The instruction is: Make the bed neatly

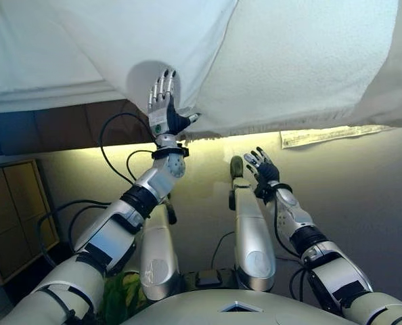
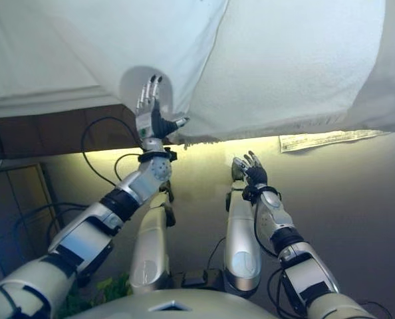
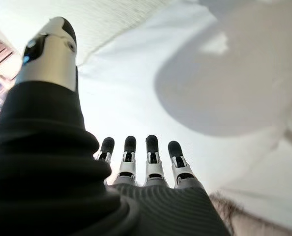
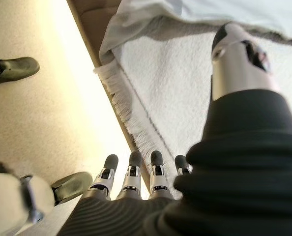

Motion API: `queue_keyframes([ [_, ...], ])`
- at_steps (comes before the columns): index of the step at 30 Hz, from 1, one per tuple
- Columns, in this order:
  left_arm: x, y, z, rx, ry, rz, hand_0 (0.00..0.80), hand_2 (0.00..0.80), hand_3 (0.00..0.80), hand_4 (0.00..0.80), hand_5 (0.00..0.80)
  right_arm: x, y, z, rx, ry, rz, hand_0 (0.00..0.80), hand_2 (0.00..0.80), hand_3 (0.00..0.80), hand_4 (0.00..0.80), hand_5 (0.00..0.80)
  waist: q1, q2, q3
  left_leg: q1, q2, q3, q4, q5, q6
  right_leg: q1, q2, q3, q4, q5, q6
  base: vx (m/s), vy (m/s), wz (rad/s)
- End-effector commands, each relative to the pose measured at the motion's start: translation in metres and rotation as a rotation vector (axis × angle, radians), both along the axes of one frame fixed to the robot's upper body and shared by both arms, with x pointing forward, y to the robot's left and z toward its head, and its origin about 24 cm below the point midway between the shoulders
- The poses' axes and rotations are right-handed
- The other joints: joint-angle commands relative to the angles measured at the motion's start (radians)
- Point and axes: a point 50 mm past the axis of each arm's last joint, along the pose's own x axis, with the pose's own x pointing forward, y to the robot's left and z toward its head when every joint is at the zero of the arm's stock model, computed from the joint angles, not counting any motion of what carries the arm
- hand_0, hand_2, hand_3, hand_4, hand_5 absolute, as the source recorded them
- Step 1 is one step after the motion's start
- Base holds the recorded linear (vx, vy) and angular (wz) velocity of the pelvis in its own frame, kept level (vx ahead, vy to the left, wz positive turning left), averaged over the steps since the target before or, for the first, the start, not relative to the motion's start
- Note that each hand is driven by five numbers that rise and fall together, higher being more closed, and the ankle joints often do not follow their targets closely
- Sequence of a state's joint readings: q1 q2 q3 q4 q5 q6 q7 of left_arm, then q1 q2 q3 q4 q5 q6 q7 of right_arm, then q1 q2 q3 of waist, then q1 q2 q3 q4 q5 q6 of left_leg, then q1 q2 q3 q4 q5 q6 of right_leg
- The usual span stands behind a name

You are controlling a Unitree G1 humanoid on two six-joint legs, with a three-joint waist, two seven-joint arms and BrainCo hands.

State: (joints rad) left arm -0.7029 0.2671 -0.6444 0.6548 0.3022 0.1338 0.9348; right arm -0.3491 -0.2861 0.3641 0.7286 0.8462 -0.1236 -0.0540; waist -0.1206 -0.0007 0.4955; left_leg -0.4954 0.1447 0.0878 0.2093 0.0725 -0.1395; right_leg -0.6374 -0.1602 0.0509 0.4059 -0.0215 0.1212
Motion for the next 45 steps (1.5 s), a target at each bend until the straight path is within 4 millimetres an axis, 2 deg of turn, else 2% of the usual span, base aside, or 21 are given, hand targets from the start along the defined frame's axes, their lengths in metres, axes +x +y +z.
queue_keyframes([
  [1, 0.011, 0.012, 0.041, 0.054, -0.223, 0.091, 0.0, 0.0, 0.0, 0.0, 0.0, 0.0, 0.011, 0.013, 0.037, -0.069, 0.035, 0.0, 0.0, 0.0, 0.0, 0.0, -0.007, -0.036, 0.024, -0.134, 0.026, -0.066, 0.21, -0.045, 0.02, -0.012, -0.044, -0.031, -0.022, 0.098, 0.018, 0.001, 0.025, -0.08],
  [6, 0.017, 0.036, 0.05, 0.136, -0.261, 0.22, 0.0, 0.0, 0.0, 0.0, 0.0, 0.0, 0.015, 0.017, 0.054, -0.08, 0.055, 0.0, 0.0, 0.0, 0.0, 0.0, -0.005, -0.046, 0.024, -0.212, 0.03, -0.084, 0.345, -0.104, 0.033, -0.083, -0.035, -0.018, 0.103, 0.056, 0.006, 0.005, -0.002, -0.02],
  [11, 0.025, 0.046, 0.06, 0.2, -0.269, 0.261, 0.0, 0.0, 0.0, 0.0, 0.0, 0.004, 0.026, 0.024, 0.062, -0.096, 0.074, 0.0, 0.0, 0.0, 0.0, 0.0, -0.008, -0.054, 0.024, -0.271, 0.036, -0.088, 0.403, -0.12, 0.045, -0.138, -0.026, -0.009, 0.148, 0.048, -0.003, -0.008, 0.009, -0.08],
  [21, 0.035, 0.041, 0.071, 0.155, -0.256, 0.232, 0.0, 0.0, 0.0, 0.0, 0.0, 0.013, 0.044, 0.038, 0.098, -0.128, 0.116, 0.0, 0.0, 0.0, 0.0, 0.0, -0.027, -0.075, 0.024, -0.337, 0.043, -0.079, 0.412, -0.107, 0.047, -0.2, -0.013, -0.014, 0.14, 0.071, -0.003, -0.011, 0.001, -0.02],
  [27, 0.039, 0.032, 0.079, 0.077, -0.252, 0.189, 0.0, 0.0, 0.0, 0.0, 0.0, 0.013, 0.045, 0.039, 0.113, -0.132, 0.119, 0.0, 0.0, 0.0, 0.0, 0.0, -0.041, -0.081, 0.024, -0.377, 0.045, -0.076, 0.416, -0.1, 0.045, -0.237, -0.002, -0.014, 0.142, 0.076, -0.006, -0.002, -0.031, -0.03],
  [32, 0.042, 0.026, 0.086, 0.081, -0.248, 0.186, 0.0, 0.0, 0.0, 0.0, 0.0, 0.014, 0.045, 0.041, 0.124, -0.142, 0.12, 0.0, 0.0, 0.0, 0.0, 0.0, -0.057, -0.089, 0.024, -0.405, 0.048, -0.077, 0.425, -0.096, 0.042, -0.262, 0.008, -0.01, 0.144, 0.081, -0.011, -0.002, -0.039, -0.05],
  [34, 0.044, 0.029, 0.093, 0.08, -0.255, 0.201, 0.0, 0.0, 0.0, 0.0, 0.0, 0.014, 0.045, 0.043, 0.122, -0.145, 0.125, 0.0, 0.0, 0.0, 0.0, 0.0, -0.067, -0.093, 0.024, -0.412, 0.052, -0.077, 0.43, -0.097, 0.041, -0.27, 0.014, -0.006, 0.145, 0.082, -0.014, 0.037, -0.013, -0.04],
  [35, 0.045, 0.031, 0.094, 0.081, -0.253, 0.206, 0.0, 0.0, 0.0, 0.0, 0.0, 0.013, 0.044, 0.041, 0.121, -0.14, 0.127, 0.0, 0.0, 0.0, 0.0, 0.0, -0.068, -0.092, 0.024, -0.398, 0.057, -0.081, 0.442, -0.129, 0.033, -0.258, 0.019, -0.005, 0.159, 0.053, -0.011, 0.078, -0.008, -0.07],
  [40, 0.05, 0.047, 0.109, 0.087, -0.257, 0.266, 0.0, 0.0, 0.0, 0.0, 0.0, 0.012, 0.04, 0.044, 0.122, -0.164, 0.143, 0.0, 0.0, 0.0, 0.0, 0.0, -0.088, -0.093, 0.024, -0.408, 0.066, -0.076, 0.451, -0.131, 0.03, -0.274, 0.024, -0.003, 0.162, 0.055, -0.016, 0.004, 0.005, -0.12],
  [45, 0.053, 0.066, 0.116, 0.101, -0.243, 0.335, 0.0, 0.0, 0.0, 0.0, 0.0, 0.011, 0.04, 0.046, 0.125, -0.186, 0.162, 0.0, 0.0, 0.0, 0.0, 0.0, -0.099, -0.099, 0.024, -0.415, 0.074, -0.071, 0.451, -0.13, 0.024, -0.284, 0.018, -0.009, 0.149, 0.063, -0.017, -0.005, 0.009, -0.04],
])
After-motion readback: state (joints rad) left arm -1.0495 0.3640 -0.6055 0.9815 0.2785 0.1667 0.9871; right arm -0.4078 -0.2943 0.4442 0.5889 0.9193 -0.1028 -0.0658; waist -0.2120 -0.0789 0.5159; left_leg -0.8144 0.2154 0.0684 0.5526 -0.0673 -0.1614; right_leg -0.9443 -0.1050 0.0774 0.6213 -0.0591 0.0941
